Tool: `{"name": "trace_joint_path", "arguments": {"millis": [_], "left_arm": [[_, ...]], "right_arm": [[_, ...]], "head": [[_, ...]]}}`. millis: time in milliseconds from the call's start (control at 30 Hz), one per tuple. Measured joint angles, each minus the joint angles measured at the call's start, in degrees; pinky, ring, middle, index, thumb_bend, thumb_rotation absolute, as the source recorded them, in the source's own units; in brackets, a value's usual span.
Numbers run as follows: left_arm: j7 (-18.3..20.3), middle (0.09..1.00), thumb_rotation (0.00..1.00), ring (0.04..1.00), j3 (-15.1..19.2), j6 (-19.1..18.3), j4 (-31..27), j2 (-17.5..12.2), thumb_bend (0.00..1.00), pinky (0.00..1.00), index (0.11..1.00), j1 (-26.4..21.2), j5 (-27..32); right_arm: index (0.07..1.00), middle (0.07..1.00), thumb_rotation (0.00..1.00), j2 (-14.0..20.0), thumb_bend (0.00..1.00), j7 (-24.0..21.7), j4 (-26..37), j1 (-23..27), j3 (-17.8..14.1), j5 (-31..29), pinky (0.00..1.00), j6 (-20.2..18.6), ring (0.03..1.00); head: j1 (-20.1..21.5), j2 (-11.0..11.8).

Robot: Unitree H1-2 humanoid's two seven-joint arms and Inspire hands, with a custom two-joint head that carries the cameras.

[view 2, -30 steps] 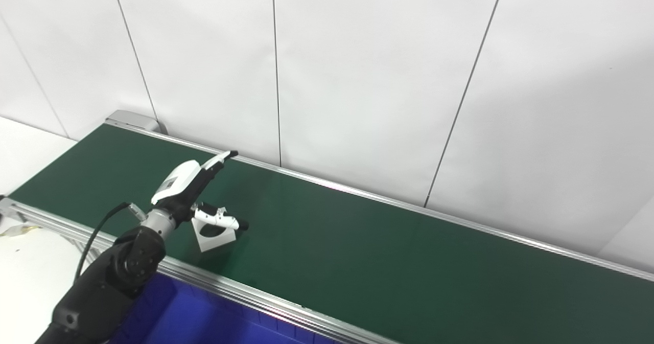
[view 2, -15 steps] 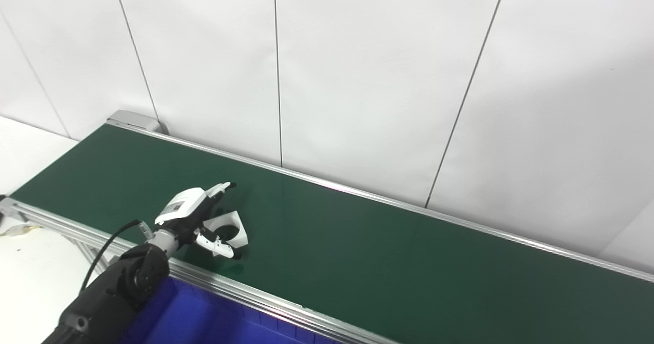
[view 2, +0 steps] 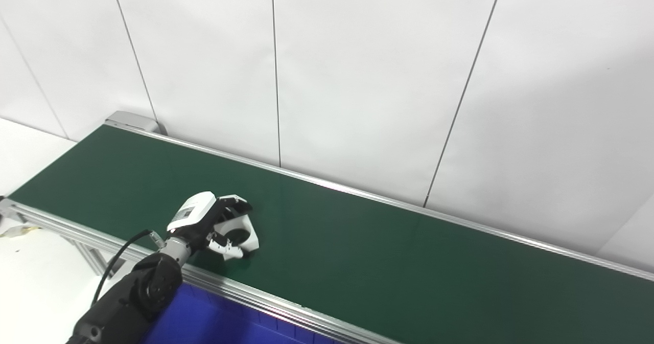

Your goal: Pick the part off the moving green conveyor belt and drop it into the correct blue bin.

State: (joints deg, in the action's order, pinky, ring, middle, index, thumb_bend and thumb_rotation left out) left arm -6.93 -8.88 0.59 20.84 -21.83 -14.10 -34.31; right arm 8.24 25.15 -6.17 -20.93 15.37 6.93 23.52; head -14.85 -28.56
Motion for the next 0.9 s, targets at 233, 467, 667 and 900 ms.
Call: {"name": "trace_joint_path", "arguments": {"millis": [233, 467, 667, 900], "left_arm": [[-0.8, 0.456, 0.0, 0.372, -0.8, 0.8, -0.1, 0.2, 0.5, 0.3, 0.527, 0.0, 0.0], [-2.2, 0.442, 0.0, 0.371, 0.6, 2.6, -0.2, 0.2, 0.49, 0.3, 0.535, 1.1, 0.1], [-4.0, 0.442, 0.0, 0.381, 3.9, 6.2, -5.0, 1.1, 0.49, 0.34, 0.536, 4.3, 4.3], [-2.9, 0.465, 0.0, 0.405, 5.1, 8.0, -17.9, 4.7, 0.5, 0.37, 0.539, 10.0, 10.8]], "right_arm": [[0.968, 0.914, 1.0, 0.0, 0.41, 0.0, 0.0, 0.0, 0.0, 0.2, 0.99, 0.0, 0.909], [0.97, 0.914, 1.0, 0.0, 0.4, 0.1, 0.0, 0.1, 0.3, 0.4, 0.99, 0.0, 0.914], [0.96, 0.904, 1.0, -0.3, 0.42, 0.1, 0.1, 0.0, 0.2, 0.3, 1.0, 0.0, 0.912], [0.935, 0.879, 1.0, -0.8, 0.5, 0.1, 0.8, -0.4, 0.2, 0.9, 0.95, 0.0, 0.875]], "head": [[0.1, 0.2], [0.6, 0.2], [2.0, -0.6], [6.2, -2.6]]}}
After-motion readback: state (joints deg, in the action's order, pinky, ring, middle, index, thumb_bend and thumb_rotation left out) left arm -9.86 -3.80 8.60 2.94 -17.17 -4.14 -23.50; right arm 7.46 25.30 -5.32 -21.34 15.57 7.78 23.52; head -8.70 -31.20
